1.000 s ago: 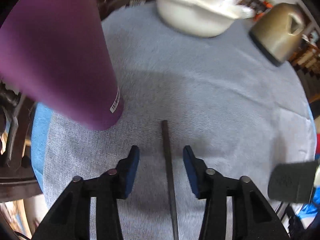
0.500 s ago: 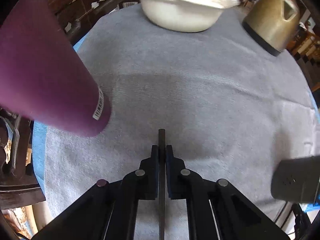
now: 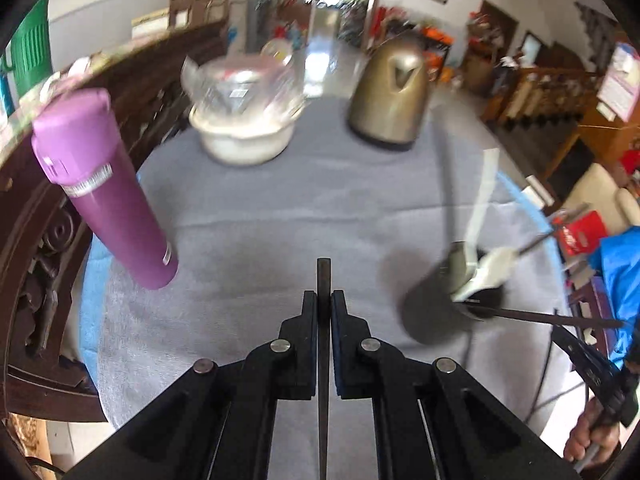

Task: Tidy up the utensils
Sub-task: 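Carry the chopsticks over the cup with both grippers and open them to drop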

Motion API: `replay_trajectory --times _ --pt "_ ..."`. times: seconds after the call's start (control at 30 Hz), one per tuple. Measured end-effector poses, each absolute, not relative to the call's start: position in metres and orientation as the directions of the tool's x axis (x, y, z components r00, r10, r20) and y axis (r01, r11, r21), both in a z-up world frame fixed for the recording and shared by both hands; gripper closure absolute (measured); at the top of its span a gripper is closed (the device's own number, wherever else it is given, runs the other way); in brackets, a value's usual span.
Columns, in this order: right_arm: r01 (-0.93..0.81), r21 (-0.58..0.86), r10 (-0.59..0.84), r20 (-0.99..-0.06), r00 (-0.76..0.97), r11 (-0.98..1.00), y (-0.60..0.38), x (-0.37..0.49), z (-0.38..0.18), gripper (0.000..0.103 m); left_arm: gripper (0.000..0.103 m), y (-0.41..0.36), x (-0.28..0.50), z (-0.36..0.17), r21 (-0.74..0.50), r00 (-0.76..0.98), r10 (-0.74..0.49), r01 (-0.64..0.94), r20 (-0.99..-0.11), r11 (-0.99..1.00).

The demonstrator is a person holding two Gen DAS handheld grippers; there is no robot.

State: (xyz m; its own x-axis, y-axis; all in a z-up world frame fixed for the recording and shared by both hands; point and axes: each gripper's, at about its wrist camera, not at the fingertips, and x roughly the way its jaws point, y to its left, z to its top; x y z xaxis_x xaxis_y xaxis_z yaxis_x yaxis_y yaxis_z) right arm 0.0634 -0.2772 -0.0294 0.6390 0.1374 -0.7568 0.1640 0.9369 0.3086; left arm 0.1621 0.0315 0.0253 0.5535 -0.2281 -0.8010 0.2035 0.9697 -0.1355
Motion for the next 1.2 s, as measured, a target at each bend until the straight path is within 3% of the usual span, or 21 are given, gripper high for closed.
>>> replay_trajectory --times 0.67,1.2 --pt "0.055 0.375 0.106 -0.395 0.913 0.925 -0.274 0.046 0.088 0.096 0.097 0.002 0.115 0.132 -0.137 0.726 -0.339 0.324 -0.598 0.936" --pt "-0.008 0.3 0.085 -0.245 0.966 0.954 -0.247 0.065 0.147 0.096 0.097 -0.013 0.114 0.183 -0.114 0.78 -0.371 0.365 -0.504 0.924"
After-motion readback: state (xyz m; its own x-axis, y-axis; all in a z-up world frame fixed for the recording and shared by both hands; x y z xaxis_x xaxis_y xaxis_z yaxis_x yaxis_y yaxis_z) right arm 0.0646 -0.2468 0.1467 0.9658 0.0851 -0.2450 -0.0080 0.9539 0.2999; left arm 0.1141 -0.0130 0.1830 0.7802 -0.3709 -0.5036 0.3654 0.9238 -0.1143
